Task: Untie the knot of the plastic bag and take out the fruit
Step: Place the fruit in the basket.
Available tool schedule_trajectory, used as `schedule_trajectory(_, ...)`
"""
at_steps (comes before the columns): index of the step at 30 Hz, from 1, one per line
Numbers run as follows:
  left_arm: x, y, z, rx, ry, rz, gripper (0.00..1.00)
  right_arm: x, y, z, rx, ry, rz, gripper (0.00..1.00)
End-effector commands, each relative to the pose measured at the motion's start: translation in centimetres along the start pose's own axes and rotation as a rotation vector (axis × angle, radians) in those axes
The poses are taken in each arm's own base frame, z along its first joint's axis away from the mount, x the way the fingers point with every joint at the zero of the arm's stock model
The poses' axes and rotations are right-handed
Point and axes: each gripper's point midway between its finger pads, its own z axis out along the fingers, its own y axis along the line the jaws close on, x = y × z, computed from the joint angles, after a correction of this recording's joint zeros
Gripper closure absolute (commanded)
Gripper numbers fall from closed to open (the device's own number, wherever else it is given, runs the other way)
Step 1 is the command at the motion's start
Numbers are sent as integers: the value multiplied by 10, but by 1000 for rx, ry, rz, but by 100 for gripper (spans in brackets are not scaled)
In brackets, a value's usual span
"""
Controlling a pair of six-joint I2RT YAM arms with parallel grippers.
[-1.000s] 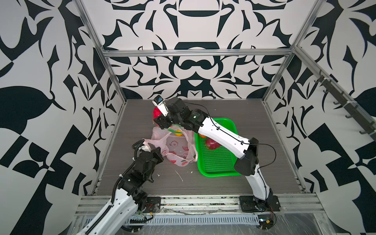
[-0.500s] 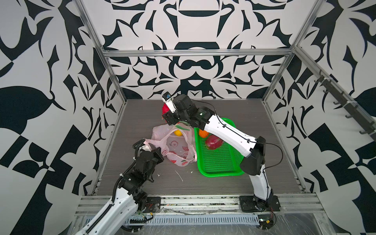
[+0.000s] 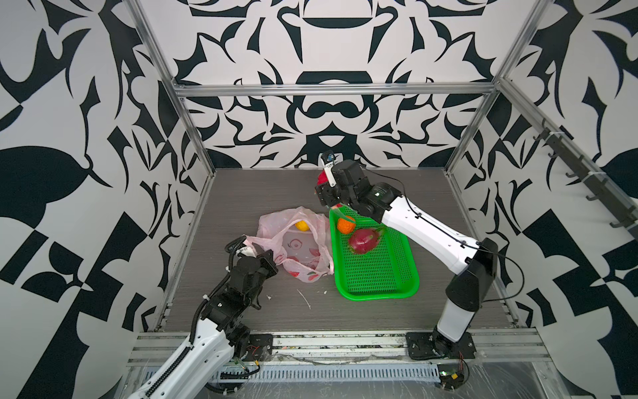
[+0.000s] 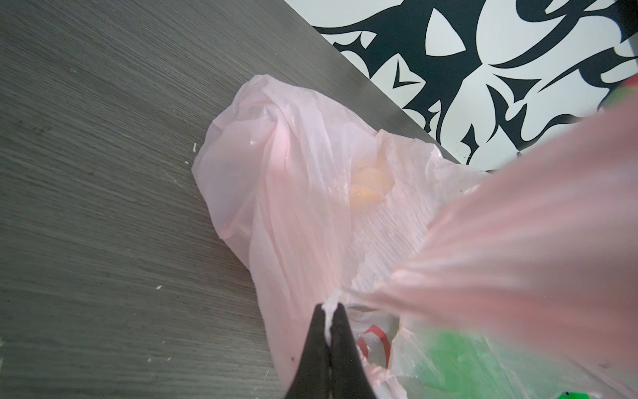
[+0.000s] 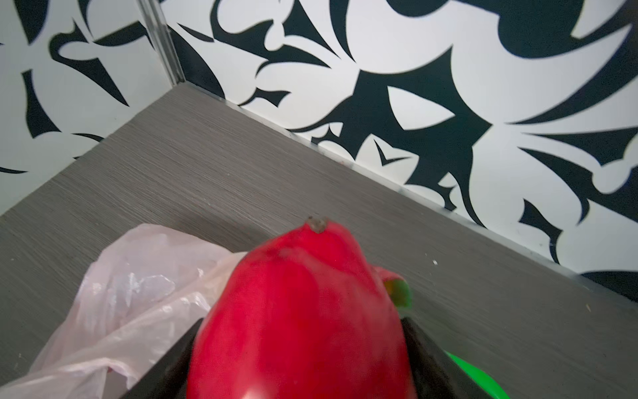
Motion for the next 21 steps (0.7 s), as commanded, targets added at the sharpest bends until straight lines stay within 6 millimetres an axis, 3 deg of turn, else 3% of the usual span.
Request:
schedule_trajectory(1,-5,-5,-1,15,-12,8,100,-25,-13,-42,22,-102,72,100)
schedule_trajectory(11,-10,-12,-2,25,-18,25,100,56,-17,-70,-40,74,-50,100)
schedule_trajectory(15,-12,-15,-2,27,-17,33,100,84,-1,-80,-157,103,-126,100)
schedule_trajectory(21,-15,-18,-2,30,-18,35,100,121,1,-89,-211,176,-202,100)
